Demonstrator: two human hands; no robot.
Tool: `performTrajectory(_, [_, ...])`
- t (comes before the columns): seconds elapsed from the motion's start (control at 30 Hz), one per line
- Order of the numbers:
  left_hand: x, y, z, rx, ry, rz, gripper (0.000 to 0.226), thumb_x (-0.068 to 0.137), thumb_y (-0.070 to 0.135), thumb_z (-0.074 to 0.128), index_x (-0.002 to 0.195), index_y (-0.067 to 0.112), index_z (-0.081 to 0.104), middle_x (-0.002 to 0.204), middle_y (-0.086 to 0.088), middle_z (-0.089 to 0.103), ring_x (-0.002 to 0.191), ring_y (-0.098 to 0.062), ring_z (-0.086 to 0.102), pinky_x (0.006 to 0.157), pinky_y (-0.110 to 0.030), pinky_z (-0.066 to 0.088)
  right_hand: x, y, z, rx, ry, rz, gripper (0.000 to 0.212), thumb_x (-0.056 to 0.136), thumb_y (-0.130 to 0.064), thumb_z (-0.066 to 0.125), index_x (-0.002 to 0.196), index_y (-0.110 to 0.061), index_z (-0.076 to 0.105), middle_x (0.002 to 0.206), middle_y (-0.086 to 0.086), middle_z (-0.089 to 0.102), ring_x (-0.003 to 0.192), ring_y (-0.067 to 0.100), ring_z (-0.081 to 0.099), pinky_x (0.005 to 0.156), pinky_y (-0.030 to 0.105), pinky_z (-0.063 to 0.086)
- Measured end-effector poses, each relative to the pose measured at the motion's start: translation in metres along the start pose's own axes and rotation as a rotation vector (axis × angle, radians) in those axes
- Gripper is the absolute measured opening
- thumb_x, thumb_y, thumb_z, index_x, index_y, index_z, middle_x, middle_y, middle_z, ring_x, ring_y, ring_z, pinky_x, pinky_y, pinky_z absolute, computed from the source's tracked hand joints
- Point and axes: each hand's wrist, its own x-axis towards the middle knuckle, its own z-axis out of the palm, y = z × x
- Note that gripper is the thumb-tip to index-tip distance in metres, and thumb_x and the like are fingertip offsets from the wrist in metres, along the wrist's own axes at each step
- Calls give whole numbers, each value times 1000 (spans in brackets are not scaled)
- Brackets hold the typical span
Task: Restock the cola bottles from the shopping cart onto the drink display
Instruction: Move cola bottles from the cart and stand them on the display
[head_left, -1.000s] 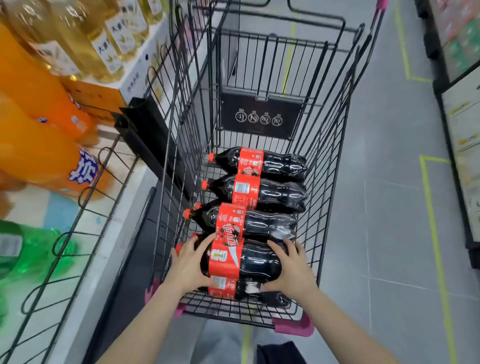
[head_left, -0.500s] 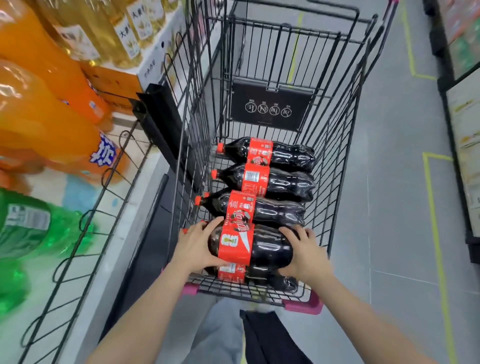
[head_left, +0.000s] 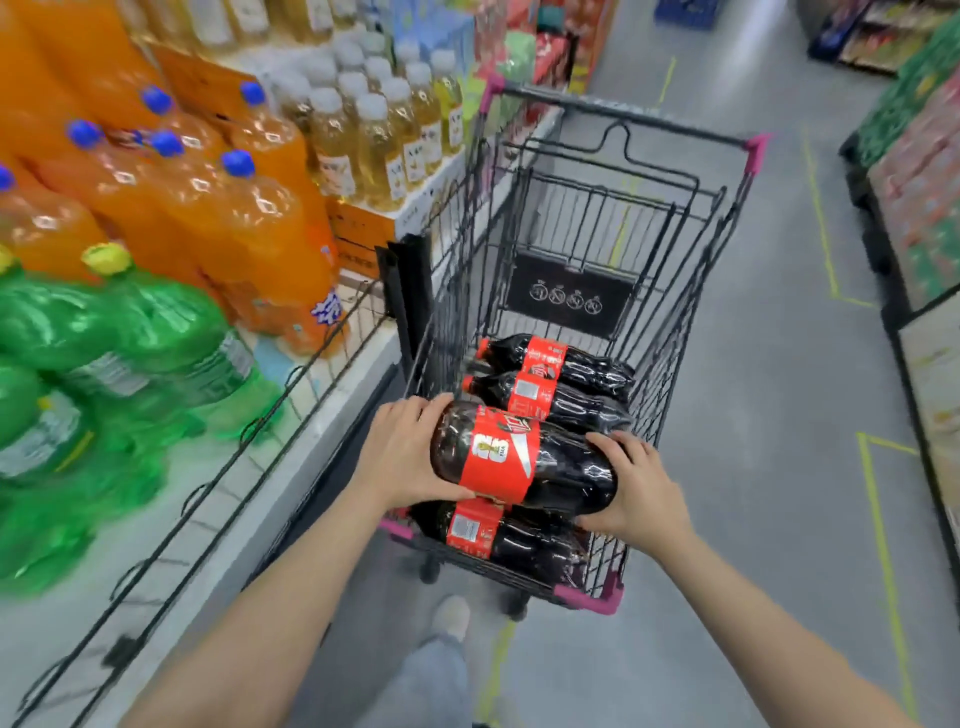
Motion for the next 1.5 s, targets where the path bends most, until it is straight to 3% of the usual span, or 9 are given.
performTrajectory(0.1, [-32,10,-23,88,78,-19,115,44,89,56,133,18,43,108,-2,58,101,-24,56,98,-39,29,-15,-8,-10,28,24,-78,101,54,-57,76,141,-39,28,143,-9,31,133,17,25,85,45,52])
performTrajectory(0.2, [-70,15,-44,140,153,-50,111,45,90,55,133,23,44,104,-4,60,98,-25,58,101,-47,29,-32,-22,-16,41,31,-173,101,53,-56,77,140,-40,29,141,-10,32,132,17,27,86,46,51])
performTrajectory(0.33, [-127,17,-71,189,214,-121,107,48,90,56,137,33,41,100,-4,59,94,-24,59,86,-41,36,-52,-52,-17,63,43,-300,102,52,-54,78,140,-43,28,139,-13,32,131,17,30,86,44,50])
performTrajectory(0.53, [-223,8,-113,257,252,-256,105,53,94,44,138,33,39,99,-6,59,90,-25,57,78,-38,35,-86,-114,-2,107,21,-477,101,49,-57,78,137,-38,34,138,-10,36,130,17,33,90,44,50])
performTrajectory(0.77, [-343,-23,-161,328,285,-417,107,47,92,53,136,34,44,99,0,59,91,-20,56,79,-36,33,-141,-215,15,170,-6,-646,99,41,-60,64,134,-36,40,130,-12,42,126,15,37,88,41,50])
performTrajectory(0.93, [-435,-52,-199,355,287,-524,107,47,94,48,138,39,38,107,2,58,97,-21,55,90,-45,34,-194,-297,40,198,-20,-712,93,43,-52,74,130,-41,41,126,-16,44,123,13,38,85,39,50])
performTrajectory(1.13, [-545,-85,-247,393,305,-589,106,50,96,44,138,37,41,105,2,57,93,-20,55,78,-37,36,-260,-394,69,213,-45,-783,93,48,-51,76,132,-41,38,131,-16,40,125,12,40,86,39,49])
performTrajectory(1.27, [-607,-106,-273,398,304,-639,105,51,95,45,139,37,39,108,2,57,97,-20,54,78,-38,36,-291,-452,83,216,-76,-884,96,50,-46,80,136,-34,38,131,-9,40,127,15,35,94,29,40])
performTrajectory(1.5, [-657,-136,-311,489,333,-675,103,52,93,45,138,38,38,101,-1,56,92,-22,53,77,-38,34,-304,-532,105,215,-126,-947,98,45,-49,81,132,-33,38,128,-8,42,118,19,44,90,37,46])
